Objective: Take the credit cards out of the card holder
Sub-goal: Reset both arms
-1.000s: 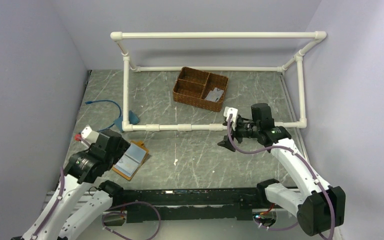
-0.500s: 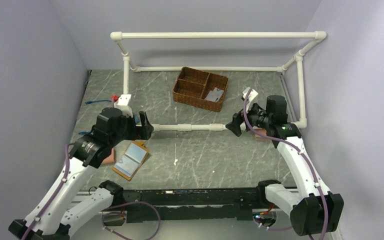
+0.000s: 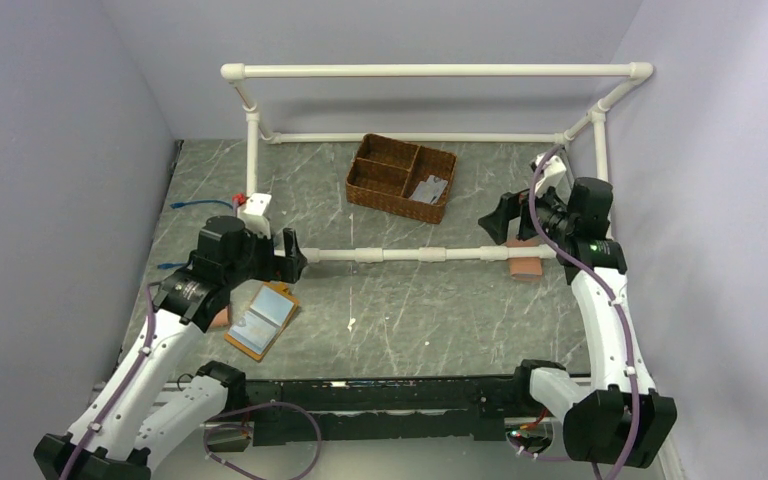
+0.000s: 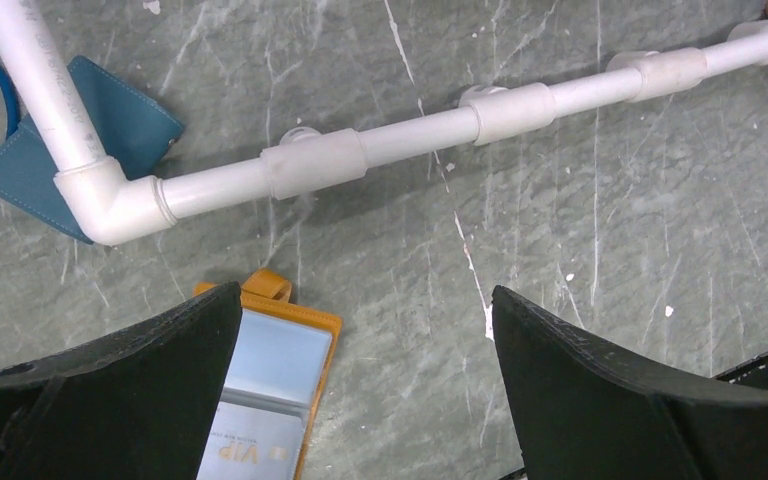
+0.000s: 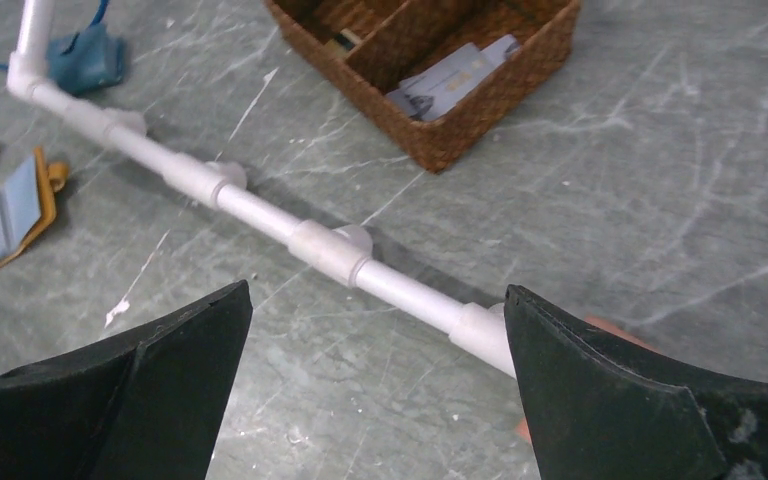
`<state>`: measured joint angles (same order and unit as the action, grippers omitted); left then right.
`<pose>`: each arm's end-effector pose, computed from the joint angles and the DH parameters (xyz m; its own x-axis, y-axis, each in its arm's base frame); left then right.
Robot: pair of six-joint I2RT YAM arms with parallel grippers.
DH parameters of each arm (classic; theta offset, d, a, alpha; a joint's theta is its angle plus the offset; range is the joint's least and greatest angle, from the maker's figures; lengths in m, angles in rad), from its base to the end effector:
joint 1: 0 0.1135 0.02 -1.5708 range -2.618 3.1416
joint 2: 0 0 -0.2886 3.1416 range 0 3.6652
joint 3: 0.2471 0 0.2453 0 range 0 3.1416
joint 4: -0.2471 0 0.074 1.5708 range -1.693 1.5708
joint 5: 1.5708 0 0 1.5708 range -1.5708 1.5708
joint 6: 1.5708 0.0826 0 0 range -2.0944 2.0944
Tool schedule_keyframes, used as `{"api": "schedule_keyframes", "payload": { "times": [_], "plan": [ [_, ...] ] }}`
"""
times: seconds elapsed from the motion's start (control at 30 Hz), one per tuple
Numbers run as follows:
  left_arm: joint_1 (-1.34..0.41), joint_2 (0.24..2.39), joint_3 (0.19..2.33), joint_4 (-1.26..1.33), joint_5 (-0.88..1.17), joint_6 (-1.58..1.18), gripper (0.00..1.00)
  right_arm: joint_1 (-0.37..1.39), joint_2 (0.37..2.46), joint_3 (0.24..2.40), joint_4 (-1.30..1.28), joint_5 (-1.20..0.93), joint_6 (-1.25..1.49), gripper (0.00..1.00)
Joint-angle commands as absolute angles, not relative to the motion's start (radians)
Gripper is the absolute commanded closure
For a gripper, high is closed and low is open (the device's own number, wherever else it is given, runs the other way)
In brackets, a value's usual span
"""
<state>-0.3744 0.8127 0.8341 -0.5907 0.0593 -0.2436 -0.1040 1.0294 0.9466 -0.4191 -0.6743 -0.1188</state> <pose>0.1749 -0.0740 0.3038 -0.5861 -0.0284 -0.8097 0.2784 0.9315 -0.2342 0.2388 0.0269 0.3343 -0.4202 -0.0492 -0.9061 -0.5167 0.8338 0.1944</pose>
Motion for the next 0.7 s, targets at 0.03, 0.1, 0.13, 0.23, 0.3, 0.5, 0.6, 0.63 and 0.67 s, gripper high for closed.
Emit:
{"api": "schedule_keyframes", "payload": {
  "times": [0.03, 0.1, 0.13, 0.23, 0.3, 0.5, 0.6, 0.63, 0.67],
  "plan": [
    [-0.315, 0.812, 0.842, -0.54, 0.14, -0.217, 0.0, -0.15, 1.02, 0.996, -0.387, -0.638, -0.057, 0.0],
    [-0.292, 0.813, 0.841, -0.538, 0.159, -0.221, 0.01, -0.164, 1.017, 0.989, -0.384, -0.646, -0.065, 0.0],
    [-0.287, 0.811, 0.84, -0.535, 0.167, -0.222, 0.0, -0.167, 1.017, 0.987, -0.384, -0.649, -0.071, 0.0],
    [-0.277, 0.804, 0.835, -0.534, 0.17, -0.221, 0.01, -0.173, 1.019, 0.978, -0.379, -0.649, -0.082, 0.0],
    [-0.275, 0.801, 0.835, -0.537, 0.163, -0.219, 0.01, -0.175, 1.02, 0.973, -0.376, -0.652, -0.087, 0.0],
    [-0.268, 0.803, 0.834, -0.54, 0.159, -0.216, 0.01, -0.178, 1.016, 0.959, -0.365, -0.649, -0.092, 0.0],
    [-0.267, 0.805, 0.834, -0.543, 0.154, -0.215, 0.01, -0.178, 1.013, 0.957, -0.364, -0.648, -0.095, 0.0],
    [-0.267, 0.805, 0.834, -0.543, 0.155, -0.215, 0.01, -0.18, 1.012, 0.956, -0.362, -0.646, -0.095, 0.0],
    [-0.267, 0.805, 0.834, -0.543, 0.156, -0.215, 0.0, -0.182, 1.01, 0.955, -0.362, -0.646, -0.094, 0.0]
  ]
}}
